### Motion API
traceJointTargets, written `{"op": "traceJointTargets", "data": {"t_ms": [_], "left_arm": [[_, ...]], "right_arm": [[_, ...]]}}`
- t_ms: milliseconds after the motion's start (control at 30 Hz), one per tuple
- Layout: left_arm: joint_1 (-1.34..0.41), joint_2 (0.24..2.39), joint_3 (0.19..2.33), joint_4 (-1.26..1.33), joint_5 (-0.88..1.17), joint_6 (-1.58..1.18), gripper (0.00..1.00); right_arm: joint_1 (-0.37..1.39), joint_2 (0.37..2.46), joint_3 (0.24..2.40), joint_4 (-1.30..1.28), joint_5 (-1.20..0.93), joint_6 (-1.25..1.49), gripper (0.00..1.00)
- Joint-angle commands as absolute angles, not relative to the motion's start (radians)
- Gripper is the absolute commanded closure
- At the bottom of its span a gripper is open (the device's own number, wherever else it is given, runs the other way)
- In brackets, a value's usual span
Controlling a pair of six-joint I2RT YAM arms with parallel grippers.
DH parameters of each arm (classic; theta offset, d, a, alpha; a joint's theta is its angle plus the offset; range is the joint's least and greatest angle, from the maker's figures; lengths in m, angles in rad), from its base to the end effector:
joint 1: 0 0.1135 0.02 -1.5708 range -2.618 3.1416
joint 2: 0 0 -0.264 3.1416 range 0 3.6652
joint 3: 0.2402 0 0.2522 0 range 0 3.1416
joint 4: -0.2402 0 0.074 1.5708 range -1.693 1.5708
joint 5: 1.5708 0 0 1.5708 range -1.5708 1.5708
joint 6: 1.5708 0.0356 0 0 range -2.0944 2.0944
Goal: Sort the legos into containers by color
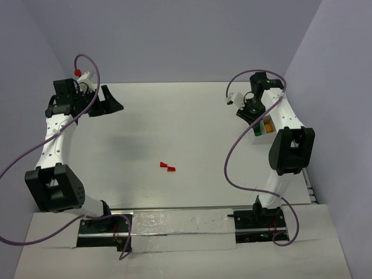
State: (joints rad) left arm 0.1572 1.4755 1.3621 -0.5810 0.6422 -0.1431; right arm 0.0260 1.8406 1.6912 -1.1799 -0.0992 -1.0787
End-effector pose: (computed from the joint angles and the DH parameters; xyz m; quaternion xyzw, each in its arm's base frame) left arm 0.3232 0.0296 0.3426 0.0039 0.8696 -0.2829 0.4046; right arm 0.3675 0.0131 0.2846 -0.5253 0.8409 -0.0179 0.1287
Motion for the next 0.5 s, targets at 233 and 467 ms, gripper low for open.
{"op": "traceJointTargets", "data": {"t_ms": [233, 467], "left_arm": [[0.135, 1.501, 1.415, -0.572, 0.652, -0.150, 0.01], [0.132, 1.494, 1.407, -0.570, 0.641, -0.150, 0.01]], "right_arm": [[0.017, 1.883, 1.721, -1.198, -0.017, -1.197, 0.68], [0.012, 1.917, 1.743, -1.195, -0.003, -1.250, 0.68]]}}
